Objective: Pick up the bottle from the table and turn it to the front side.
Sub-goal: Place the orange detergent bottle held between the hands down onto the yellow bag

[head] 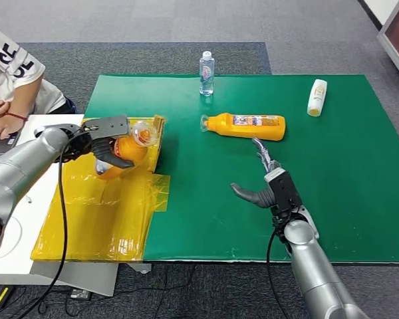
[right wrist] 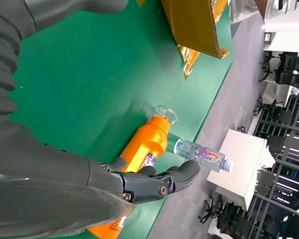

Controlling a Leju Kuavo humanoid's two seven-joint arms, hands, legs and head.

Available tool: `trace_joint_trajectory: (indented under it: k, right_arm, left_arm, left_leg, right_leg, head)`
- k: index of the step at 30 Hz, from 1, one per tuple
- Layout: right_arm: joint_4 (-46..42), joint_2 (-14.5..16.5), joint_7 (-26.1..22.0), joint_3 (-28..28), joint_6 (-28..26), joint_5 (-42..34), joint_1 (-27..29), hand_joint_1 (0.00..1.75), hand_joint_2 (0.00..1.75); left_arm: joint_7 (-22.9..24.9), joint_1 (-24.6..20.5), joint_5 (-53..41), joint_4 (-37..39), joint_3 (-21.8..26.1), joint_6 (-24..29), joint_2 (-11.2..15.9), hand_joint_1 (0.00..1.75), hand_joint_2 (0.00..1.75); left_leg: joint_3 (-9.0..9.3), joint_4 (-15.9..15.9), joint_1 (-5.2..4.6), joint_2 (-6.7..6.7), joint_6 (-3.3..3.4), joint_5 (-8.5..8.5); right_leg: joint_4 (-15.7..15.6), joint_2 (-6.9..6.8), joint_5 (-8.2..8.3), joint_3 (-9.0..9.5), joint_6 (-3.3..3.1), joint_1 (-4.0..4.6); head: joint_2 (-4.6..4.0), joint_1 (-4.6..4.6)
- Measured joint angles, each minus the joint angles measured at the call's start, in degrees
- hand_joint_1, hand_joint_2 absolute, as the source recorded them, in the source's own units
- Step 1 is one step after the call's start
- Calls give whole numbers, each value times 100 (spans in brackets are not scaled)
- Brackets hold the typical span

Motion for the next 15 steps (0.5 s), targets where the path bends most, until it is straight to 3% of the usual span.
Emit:
trace_joint_trajectory:
  k: [8, 15]
  right_arm:
    - [3, 1, 48, 10, 26, 24, -84, 0, 175]
    - [9, 1, 68, 54, 27, 33, -182, 0, 175]
  left_arm:
    - [-16, -15, 108, 44, 169, -497, 2, 175, 175]
    - [-6, -13, 153, 103, 294, -623, 38, 175, 175]
  left_leg:
    - [0, 0, 0, -1, 0, 0]
    - [-1, 0, 0, -1, 1, 2]
  right_leg:
    - [1, 0, 0, 2, 0, 1]
    - [1, -2, 0, 2, 0, 1]
  head:
    - [0, 1]
    - [0, 1]
